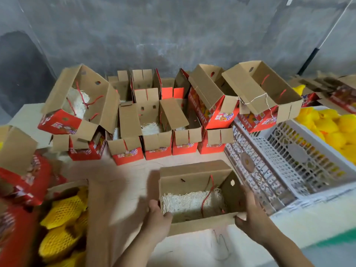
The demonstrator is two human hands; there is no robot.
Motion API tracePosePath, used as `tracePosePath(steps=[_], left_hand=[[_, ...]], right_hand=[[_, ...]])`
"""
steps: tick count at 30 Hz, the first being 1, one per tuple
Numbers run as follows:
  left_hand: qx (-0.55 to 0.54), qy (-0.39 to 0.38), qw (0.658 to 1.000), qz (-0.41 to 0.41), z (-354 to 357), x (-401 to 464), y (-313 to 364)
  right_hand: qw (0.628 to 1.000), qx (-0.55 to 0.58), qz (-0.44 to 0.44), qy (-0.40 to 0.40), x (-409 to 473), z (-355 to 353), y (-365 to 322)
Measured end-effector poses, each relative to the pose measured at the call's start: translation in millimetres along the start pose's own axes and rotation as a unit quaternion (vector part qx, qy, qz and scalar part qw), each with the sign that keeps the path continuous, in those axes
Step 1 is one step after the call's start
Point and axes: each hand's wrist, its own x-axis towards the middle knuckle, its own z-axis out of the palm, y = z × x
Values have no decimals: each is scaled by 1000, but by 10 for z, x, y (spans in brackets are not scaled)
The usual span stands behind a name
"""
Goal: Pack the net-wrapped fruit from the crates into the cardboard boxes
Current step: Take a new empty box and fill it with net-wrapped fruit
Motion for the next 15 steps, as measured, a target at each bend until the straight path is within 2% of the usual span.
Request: tracePosePath(steps=[3,4,5,6,8,9,10,12,14,15], left_hand=[[100,-138,984,-56,-111,8,40],[124,-140,980,-65,-130,6,54],[140,-98,984,-54,-141,-9,83],[148,-25,988,-26,-138,-49,143],[123,117,982,83,-52,-133,295],[103,155,971,150,29,-157,374],[90,161,961,208,133,-177,472],[71,80,955,278,396,-192,669],[27,-48,957,284,679,-212,874],[11,-84,955,285,828,-213,971]], right_hand=[[983,-154,55,-89,41,-117,-194],[969,-204,67,-118,77,-141,-274],[957,-238,71,-148,115,-152,-356],[948,-259,67,-175,156,-157,-435],[935,-279,61,-208,216,-180,-531],[934,-283,56,-212,227,-192,-541],[935,-281,48,-211,219,-210,-523],[945,-254,18,-205,186,-261,-434],[960,-189,-32,-205,150,-346,-304],[969,-141,-60,-196,143,-408,-227]])
